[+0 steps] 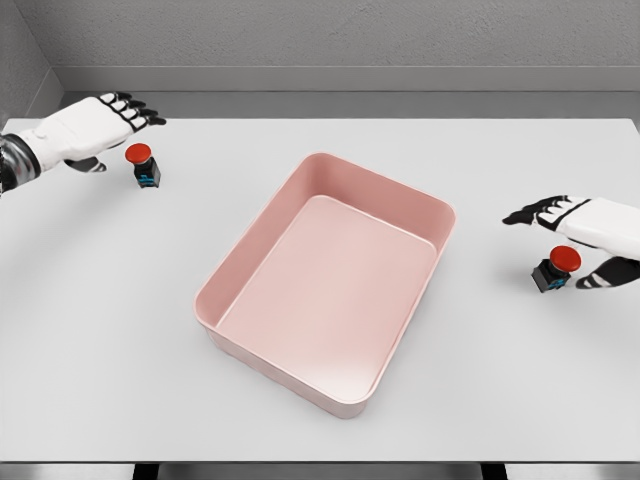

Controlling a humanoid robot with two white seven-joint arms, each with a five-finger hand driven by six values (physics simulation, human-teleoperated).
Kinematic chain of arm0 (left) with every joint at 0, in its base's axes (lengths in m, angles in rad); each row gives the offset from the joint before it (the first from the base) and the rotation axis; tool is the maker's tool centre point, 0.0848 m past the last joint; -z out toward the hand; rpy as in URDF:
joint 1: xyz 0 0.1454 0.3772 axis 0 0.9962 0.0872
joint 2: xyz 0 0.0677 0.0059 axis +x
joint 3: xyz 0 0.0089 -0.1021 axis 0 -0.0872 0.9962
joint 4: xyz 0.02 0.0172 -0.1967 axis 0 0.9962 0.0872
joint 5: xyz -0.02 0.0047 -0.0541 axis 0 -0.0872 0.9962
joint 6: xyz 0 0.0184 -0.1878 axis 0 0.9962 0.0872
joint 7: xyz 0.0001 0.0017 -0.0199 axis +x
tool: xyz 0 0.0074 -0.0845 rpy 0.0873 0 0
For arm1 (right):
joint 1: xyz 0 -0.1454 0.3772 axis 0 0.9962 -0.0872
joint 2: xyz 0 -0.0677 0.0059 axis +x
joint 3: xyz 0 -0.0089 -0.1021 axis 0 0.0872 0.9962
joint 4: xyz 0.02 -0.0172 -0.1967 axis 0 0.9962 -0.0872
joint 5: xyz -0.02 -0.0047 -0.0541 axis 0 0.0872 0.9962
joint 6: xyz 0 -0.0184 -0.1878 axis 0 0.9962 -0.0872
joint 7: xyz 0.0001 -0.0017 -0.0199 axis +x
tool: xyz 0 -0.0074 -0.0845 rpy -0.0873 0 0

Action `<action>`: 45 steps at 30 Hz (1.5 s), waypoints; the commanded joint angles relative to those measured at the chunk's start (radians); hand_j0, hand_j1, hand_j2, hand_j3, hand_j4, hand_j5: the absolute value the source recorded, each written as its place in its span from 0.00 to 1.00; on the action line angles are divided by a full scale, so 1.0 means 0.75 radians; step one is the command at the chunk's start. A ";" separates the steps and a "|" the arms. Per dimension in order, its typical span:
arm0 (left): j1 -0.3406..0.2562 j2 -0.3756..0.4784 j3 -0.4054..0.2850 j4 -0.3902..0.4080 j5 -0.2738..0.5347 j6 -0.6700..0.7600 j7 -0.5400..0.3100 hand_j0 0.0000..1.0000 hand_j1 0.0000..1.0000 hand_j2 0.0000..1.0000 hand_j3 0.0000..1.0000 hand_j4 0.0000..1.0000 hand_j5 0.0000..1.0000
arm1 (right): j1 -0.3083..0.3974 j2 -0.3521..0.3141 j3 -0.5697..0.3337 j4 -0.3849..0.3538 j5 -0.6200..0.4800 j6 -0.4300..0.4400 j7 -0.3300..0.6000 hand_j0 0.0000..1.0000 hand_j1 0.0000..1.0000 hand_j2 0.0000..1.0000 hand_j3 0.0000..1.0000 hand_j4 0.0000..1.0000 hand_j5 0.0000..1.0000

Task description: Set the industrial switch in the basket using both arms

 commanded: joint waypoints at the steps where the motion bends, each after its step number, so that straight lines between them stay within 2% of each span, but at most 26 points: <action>1: 0.000 -0.036 0.002 0.011 -0.004 0.000 -0.009 1.00 1.00 1.00 1.00 1.00 1.00 | 0.000 -0.001 -0.002 -0.001 -0.005 0.070 0.025 1.00 1.00 1.00 1.00 1.00 1.00; 6: -0.027 -0.077 -0.023 0.013 -0.026 0.000 -0.009 1.00 1.00 1.00 1.00 1.00 1.00 | -0.018 0.001 0.004 -0.001 -0.005 0.108 0.025 1.00 1.00 1.00 1.00 1.00 1.00; 15: -0.027 -0.079 -0.064 0.037 -0.022 0.000 -0.009 1.00 1.00 1.00 1.00 1.00 1.00 | -0.018 0.005 0.068 0.002 0.009 0.200 0.025 1.00 1.00 1.00 1.00 1.00 1.00; 17: -0.027 -0.079 -0.064 0.078 -0.020 0.000 -0.009 1.00 1.00 1.00 1.00 1.00 1.00 | -0.018 0.007 0.092 0.001 0.026 0.201 0.025 1.00 1.00 1.00 1.00 1.00 1.00; 22: -0.025 -0.077 -0.082 0.099 -0.018 0.000 -0.009 0.99 0.99 0.99 0.99 0.99 0.99 | -0.016 0.007 0.099 0.006 0.038 0.205 0.025 1.00 1.00 1.00 1.00 1.00 1.00; 24: -0.027 -0.077 -0.092 0.123 -0.016 0.000 -0.009 0.89 0.89 0.89 0.89 0.89 0.89 | -0.016 0.007 0.111 0.010 0.038 0.241 0.025 1.00 1.00 1.00 1.00 1.00 1.00; 25: -0.027 -0.077 -0.092 0.123 -0.014 0.000 -0.011 0.81 0.81 0.81 0.81 0.81 0.81 | -0.016 0.005 0.111 0.010 0.042 0.243 0.025 1.00 1.00 1.00 1.00 1.00 1.00; 27: -0.029 -0.077 -0.092 0.123 -0.014 0.000 -0.011 0.58 0.58 0.58 0.58 0.58 0.58 | -0.014 0.007 0.113 0.024 0.052 0.256 0.025 1.00 1.00 1.00 1.00 1.00 1.00; 32: -0.029 -0.075 -0.092 0.123 -0.014 0.000 -0.013 0.44 0.44 0.44 0.44 0.44 0.44 | -0.012 0.009 0.113 0.059 0.075 0.270 0.025 1.00 1.00 1.00 1.00 1.00 1.00; 37: -0.029 -0.075 -0.090 0.123 -0.006 0.000 -0.042 0.23 0.23 0.23 0.23 0.23 0.23 | -0.012 0.013 0.115 0.073 0.077 0.272 0.025 0.97 0.97 0.97 0.97 0.97 0.97; 42: -0.027 -0.077 -0.090 0.115 -0.006 0.000 -0.042 0.10 0.10 0.10 0.10 0.10 0.10 | -0.020 0.017 0.150 0.077 0.083 0.290 0.025 0.96 0.96 0.96 0.96 0.96 0.96; 45: -0.027 -0.077 -0.084 0.111 0.002 0.000 -0.042 0.10 0.10 0.10 0.10 0.10 0.10 | -0.020 0.017 0.152 0.075 0.083 0.288 0.025 0.81 0.81 0.81 0.81 0.81 0.81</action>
